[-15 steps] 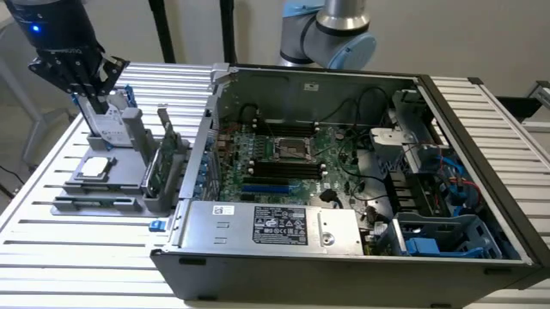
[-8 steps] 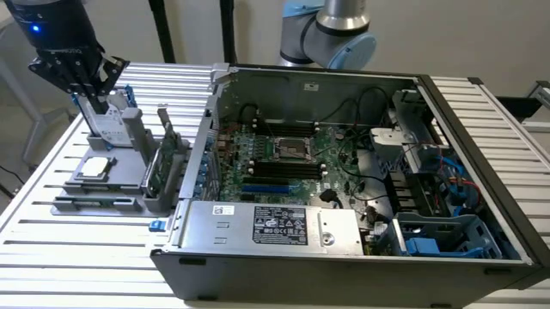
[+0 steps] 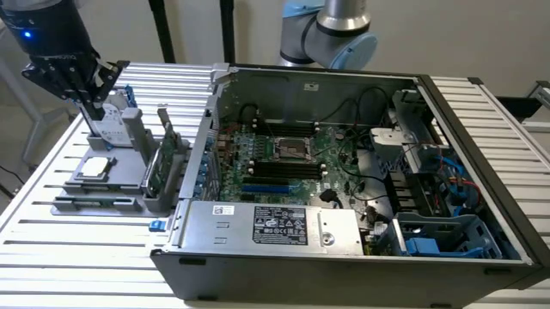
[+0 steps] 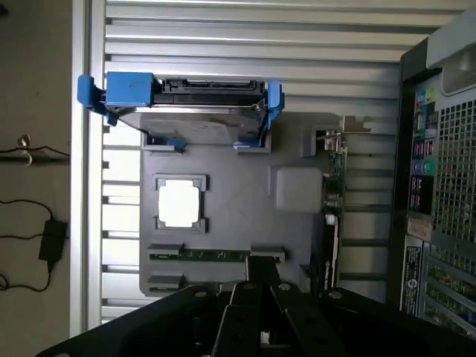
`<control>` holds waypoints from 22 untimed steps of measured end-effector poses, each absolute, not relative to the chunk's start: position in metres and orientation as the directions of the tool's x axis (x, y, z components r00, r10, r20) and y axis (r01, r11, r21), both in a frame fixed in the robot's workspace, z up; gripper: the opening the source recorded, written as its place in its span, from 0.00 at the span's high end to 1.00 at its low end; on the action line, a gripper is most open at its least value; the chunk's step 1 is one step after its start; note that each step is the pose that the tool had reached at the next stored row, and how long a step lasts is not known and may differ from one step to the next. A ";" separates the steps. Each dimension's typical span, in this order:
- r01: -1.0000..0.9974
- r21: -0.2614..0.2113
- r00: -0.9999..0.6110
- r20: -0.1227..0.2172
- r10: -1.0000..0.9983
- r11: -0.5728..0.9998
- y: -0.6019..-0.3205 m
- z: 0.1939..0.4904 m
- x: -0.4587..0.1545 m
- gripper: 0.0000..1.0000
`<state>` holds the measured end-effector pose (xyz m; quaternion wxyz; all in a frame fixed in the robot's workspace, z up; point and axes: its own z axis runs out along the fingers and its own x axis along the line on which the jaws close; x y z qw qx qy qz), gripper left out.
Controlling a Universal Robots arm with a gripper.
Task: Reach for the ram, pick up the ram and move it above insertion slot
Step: 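Reach for the ram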
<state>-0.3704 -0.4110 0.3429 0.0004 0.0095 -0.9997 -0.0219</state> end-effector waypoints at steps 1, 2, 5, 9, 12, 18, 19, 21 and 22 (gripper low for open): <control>-0.019 0.044 -1.000 0.000 -0.019 0.999 -0.416 0.343 -0.370 0.89; -0.019 0.044 -1.000 0.001 -0.019 0.999 -0.420 0.343 -0.371 0.89; -0.019 0.044 -1.000 0.000 -0.019 0.999 -0.434 0.343 -0.372 0.89; -0.019 0.044 -1.000 0.000 -0.019 0.999 -0.452 0.341 -0.373 0.89; -0.019 0.044 -1.000 0.001 -0.019 0.999 -0.462 0.338 -0.374 0.89; -0.019 0.044 -1.000 0.001 -0.019 0.999 -0.465 0.336 -0.376 0.89; -0.020 0.044 -1.000 0.001 -0.020 0.999 -0.465 0.336 -0.376 0.89; -0.045 0.043 -0.999 0.001 -0.045 0.998 -0.465 0.336 -0.376 0.89; -0.063 0.043 -0.998 0.001 -0.063 0.997 -0.465 0.336 -0.376 0.89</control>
